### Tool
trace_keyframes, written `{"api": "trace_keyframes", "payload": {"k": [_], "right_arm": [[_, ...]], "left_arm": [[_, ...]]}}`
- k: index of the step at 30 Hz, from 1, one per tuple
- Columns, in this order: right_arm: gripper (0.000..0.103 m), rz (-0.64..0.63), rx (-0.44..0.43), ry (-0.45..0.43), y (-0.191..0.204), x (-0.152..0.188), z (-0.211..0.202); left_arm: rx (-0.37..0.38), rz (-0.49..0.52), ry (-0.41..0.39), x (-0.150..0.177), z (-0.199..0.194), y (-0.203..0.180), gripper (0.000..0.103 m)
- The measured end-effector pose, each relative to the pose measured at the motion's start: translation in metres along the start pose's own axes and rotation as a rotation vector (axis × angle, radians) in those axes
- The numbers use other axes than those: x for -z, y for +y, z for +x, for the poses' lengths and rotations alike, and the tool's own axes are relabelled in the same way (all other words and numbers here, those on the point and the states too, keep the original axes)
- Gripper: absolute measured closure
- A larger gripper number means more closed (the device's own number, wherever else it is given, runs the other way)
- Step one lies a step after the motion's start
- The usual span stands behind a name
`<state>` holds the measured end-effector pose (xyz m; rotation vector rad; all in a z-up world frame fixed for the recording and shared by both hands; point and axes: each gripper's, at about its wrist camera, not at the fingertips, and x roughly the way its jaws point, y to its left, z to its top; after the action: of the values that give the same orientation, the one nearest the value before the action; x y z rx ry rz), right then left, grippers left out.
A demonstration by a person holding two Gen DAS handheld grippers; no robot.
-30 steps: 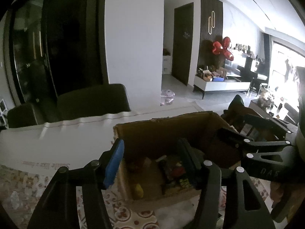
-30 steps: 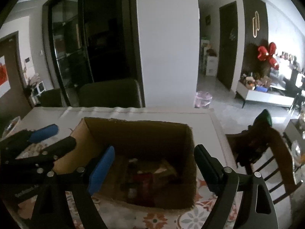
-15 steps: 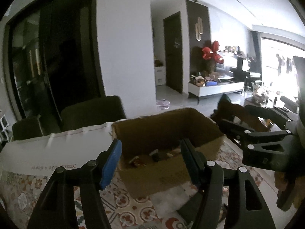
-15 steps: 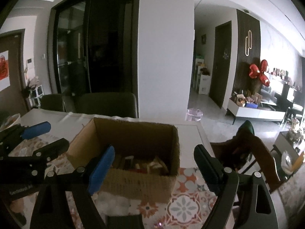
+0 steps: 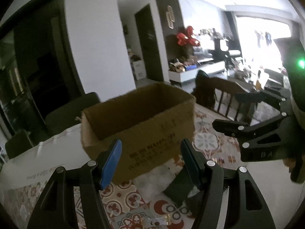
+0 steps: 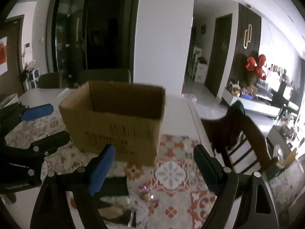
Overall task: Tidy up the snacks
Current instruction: 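Withdraw both tools from the box toward the remaining snacks, then grasp the black bar pack with the left tool while the right tool grasps the purple-gold candies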
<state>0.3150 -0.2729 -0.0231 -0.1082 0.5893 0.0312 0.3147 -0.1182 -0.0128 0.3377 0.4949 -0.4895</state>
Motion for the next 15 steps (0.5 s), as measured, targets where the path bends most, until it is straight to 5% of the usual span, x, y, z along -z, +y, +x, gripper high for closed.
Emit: {"api": "trace_keyframes", "payload": {"k": [15], "right_arm": [[0.026, -0.076, -0.054, 0.276, 0.003, 0.052, 0.047]], "left_arm": [[0.268, 0.187, 0.316, 0.034, 0.065, -0.029, 0.040]]}}
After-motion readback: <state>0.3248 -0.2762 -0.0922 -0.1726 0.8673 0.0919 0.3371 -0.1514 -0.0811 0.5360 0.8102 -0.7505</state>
